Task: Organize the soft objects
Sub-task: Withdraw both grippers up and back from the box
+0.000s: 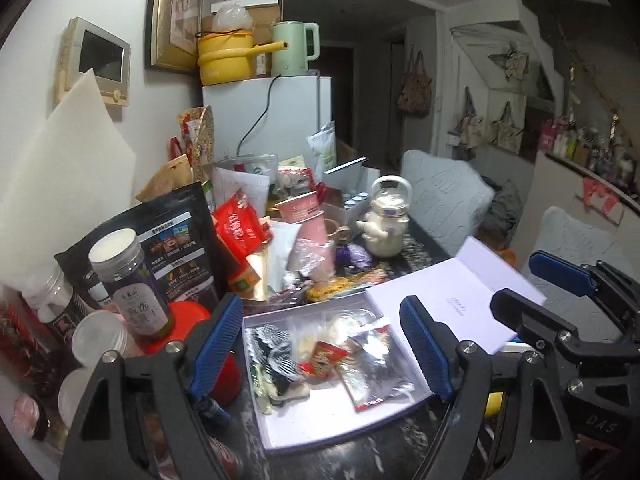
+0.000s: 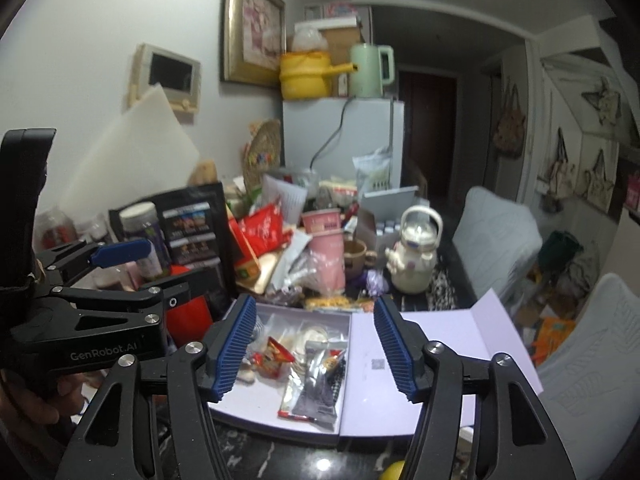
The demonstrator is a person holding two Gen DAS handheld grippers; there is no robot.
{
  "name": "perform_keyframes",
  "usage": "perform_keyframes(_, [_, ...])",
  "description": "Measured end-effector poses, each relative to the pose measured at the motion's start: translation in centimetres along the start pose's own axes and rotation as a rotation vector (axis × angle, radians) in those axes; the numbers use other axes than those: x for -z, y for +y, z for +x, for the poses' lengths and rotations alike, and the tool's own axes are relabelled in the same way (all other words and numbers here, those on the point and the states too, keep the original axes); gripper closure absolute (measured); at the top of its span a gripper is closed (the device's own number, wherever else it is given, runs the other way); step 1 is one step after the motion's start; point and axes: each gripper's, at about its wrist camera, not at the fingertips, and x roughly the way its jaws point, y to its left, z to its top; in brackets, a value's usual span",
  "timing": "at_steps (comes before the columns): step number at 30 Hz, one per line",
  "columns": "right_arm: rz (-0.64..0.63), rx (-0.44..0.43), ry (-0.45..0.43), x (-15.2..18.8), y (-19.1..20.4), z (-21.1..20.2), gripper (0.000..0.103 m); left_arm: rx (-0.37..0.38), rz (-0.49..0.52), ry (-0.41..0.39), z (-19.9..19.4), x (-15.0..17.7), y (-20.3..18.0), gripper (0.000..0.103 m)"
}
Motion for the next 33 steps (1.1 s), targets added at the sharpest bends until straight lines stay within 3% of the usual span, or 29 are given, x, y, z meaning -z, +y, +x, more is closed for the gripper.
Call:
perform_keyframes(3, [-0.012,-0.004,-0.040,0.1,0.6,-2.3,0.032,0.000,0.001,-0.024,-1.9,0.3,-0.2,0.022])
perform_keyframes(9, [-0.021,-0.005,-0.101,0.8,1.5,-6.1,0.031,0.017,-0.001,-0.062,-5.0,1.3,-0.3,0.021])
perform_keyframes(10, [-0.016,-0.006,-0.107,1.0,1.6,-6.7,0.026,0.016,0.000,-0.066,-5.5,1.6,-0.3,0.019])
perform_keyframes(13, [-0.001,-0.004,-0.123,1.8,1.7,-7.9,0.023,0.011,0.001,-0.080,-6.7,2.5,-0.5,0.002])
perform_keyframes(14, [0.005,-0.001,-0.123,2.1,1.8,-8.3,0.023,0.011,-0.003,-0.097,-7.3,3.0,-0.5,0.002])
perform_keyframes(19, [0.037,0.011,-0.102,4.3,2.2,-9.5,0.023,-0.024,0.014,-0.111,-9.2,5.1,-1.1,0.002])
perform_keyframes(28, [0.055,0.042,-0.032,7.7,3.2,-10.3,0.023,0.026,0.019,-0.059,-9.8,9.3,-1.6,0.002])
perform_keyframes(33, [0.059,0.075,0.008,9.5,3.6,-10.0,0.023,0.012,-0.004,-0.018,-9.3,11.2,-1.5,0.002])
